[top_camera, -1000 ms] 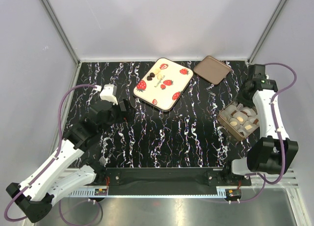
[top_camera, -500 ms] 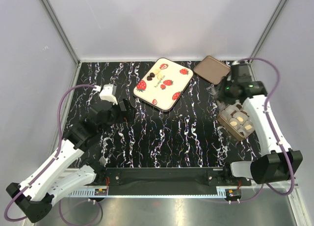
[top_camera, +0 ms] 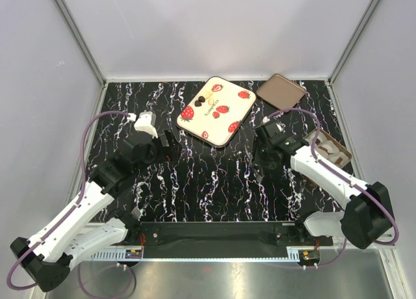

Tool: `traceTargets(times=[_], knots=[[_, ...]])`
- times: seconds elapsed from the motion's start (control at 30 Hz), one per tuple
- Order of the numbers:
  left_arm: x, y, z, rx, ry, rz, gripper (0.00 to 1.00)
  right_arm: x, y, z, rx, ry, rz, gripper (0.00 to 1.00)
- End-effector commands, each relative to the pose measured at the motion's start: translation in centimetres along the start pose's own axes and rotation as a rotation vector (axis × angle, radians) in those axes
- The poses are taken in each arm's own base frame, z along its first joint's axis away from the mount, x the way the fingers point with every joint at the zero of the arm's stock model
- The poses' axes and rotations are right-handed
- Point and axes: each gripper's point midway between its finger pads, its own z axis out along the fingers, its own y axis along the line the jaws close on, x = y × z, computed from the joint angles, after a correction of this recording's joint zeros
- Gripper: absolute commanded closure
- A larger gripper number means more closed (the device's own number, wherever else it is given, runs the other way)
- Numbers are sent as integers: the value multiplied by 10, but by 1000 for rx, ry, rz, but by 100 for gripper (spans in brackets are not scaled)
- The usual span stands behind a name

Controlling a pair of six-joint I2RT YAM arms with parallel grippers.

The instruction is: Pack the chocolate

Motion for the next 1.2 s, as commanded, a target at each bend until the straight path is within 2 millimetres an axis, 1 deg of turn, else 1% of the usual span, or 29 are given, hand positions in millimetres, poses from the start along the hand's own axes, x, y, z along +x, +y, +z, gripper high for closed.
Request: traceTargets(times=[0.0, 0.07, 0.1, 0.2, 0.3, 0.33, 0.43, 0.5, 0.53, 0.63, 0.83, 0.93, 1.17], knots=[[-19, -15, -1, 47, -52, -36, 1, -14, 24, -4, -59, -117, 36, 46], [-19, -16, 1, 48, -51, -41, 1, -5, 25, 0, -56, -100, 35, 46], [-20, -17, 1, 54, -54, -43, 1, 2, 23, 4, -40, -88, 25, 45], [-20, -18, 1, 56, -51, -42, 1, 15, 20, 11, -28, -60, 33, 45], [-20, -18, 2, 56, -55, -43, 1, 30, 30, 20, -50, -38, 47, 43], [-20, -18, 2, 57, -56, -44, 1, 38, 34, 21, -51, -32, 32, 41], [-19, -19, 3, 59, -51, -44, 1, 54, 37, 35, -27, 5, 13, 40], [-19, -18, 2, 58, -52, -43, 1, 59, 35, 40, -13, 20, -7, 38], [-19, -18, 1, 58, -52, -43, 1, 61, 30, 44, 13, 23, -17, 38], [-21, -15, -1, 49, -58, -37, 1, 61, 23, 45, 46, 19, -29, 36], [-24, -14, -4, 47, -74, -42, 1, 65, 22, 44, 48, 21, -43, 32], [-24, -17, -4, 57, -70, -50, 1, 69, 16, 48, 62, 28, -61, 31], [-25, -20, -2, 66, -68, -49, 1, 72, 14, 53, 67, 40, -100, 28]])
